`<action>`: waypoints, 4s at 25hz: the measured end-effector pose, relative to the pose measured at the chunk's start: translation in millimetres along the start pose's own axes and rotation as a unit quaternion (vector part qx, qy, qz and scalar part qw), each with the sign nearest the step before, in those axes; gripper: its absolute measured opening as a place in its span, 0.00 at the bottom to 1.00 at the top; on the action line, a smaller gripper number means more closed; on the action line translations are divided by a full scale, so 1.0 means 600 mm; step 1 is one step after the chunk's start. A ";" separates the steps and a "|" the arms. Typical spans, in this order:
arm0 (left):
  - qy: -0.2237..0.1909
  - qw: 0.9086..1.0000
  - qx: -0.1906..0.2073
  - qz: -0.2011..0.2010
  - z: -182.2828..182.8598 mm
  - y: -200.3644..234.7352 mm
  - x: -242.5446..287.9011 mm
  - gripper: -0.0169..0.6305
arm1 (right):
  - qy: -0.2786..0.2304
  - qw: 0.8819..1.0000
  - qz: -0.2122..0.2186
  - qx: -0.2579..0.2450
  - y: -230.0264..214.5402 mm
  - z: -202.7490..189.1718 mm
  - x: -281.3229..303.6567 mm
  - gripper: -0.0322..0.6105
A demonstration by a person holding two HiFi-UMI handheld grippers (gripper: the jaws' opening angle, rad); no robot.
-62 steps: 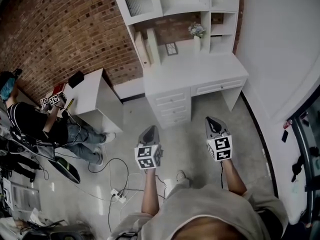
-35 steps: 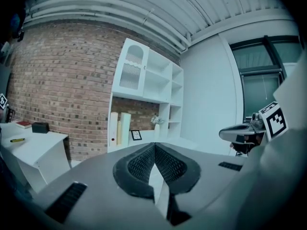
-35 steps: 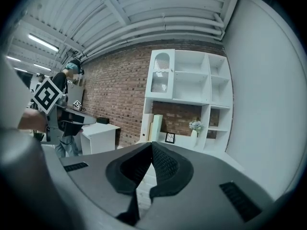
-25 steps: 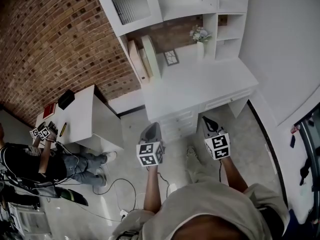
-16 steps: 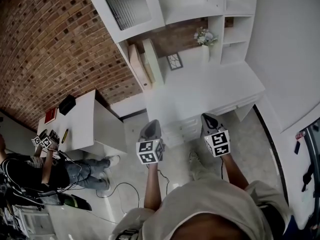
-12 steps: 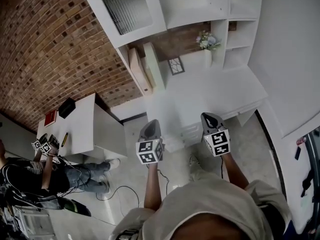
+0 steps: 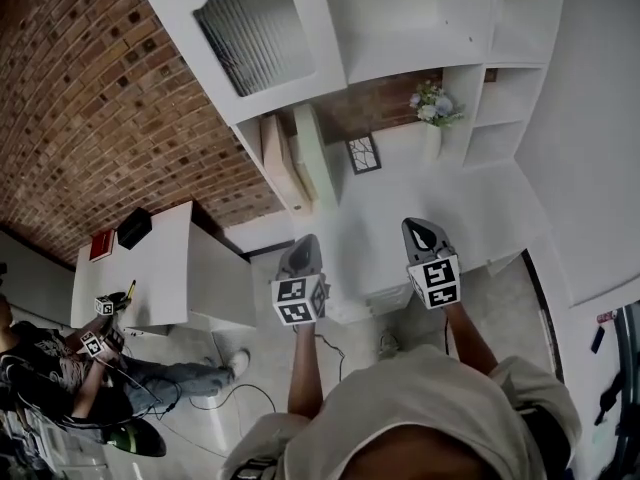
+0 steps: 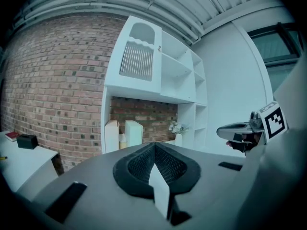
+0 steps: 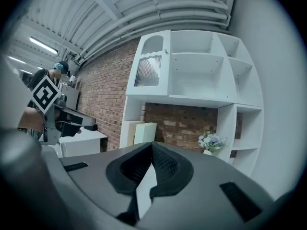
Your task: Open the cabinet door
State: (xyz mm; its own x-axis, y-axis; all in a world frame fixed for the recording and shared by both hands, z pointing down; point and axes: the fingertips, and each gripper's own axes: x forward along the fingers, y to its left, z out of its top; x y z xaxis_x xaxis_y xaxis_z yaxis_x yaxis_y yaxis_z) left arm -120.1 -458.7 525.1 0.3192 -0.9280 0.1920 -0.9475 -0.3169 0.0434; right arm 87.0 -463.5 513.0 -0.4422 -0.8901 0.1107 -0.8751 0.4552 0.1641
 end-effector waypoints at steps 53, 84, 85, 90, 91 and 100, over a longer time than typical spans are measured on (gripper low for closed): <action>-0.006 0.999 -0.010 0.033 0.049 0.187 0.090 0.07 | -0.163 0.985 0.054 0.008 -0.112 0.452 0.444 0.65; -0.011 1.000 -0.017 0.023 0.048 0.204 0.053 0.07 | -0.135 0.990 0.010 0.036 -0.117 0.460 0.461 0.47; -0.011 0.999 -0.018 0.024 0.046 0.205 0.050 0.07 | -0.134 0.990 0.008 0.034 -0.117 0.460 0.460 0.47; -0.010 0.999 -0.023 0.027 0.043 0.200 0.034 0.07 | -0.138 0.990 -0.001 0.035 -0.112 0.458 0.437 0.47; -0.010 0.999 -0.025 0.028 0.045 0.197 0.032 0.07 | -0.144 0.989 -0.001 0.036 -0.111 0.458 0.428 0.47; -0.016 1.000 -0.015 0.019 0.056 0.146 0.025 0.07 | -0.150 0.988 0.019 0.030 -0.094 0.456 0.364 0.38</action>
State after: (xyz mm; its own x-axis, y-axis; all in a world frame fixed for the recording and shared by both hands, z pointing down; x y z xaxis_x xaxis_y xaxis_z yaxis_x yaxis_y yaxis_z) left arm -197.5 -507.0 498.8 0.2834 -0.9451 0.1630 -0.9588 -0.2761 0.0661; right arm -14.0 -690.5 259.7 -0.5049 -0.8441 -0.1805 -0.8632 0.4935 0.1065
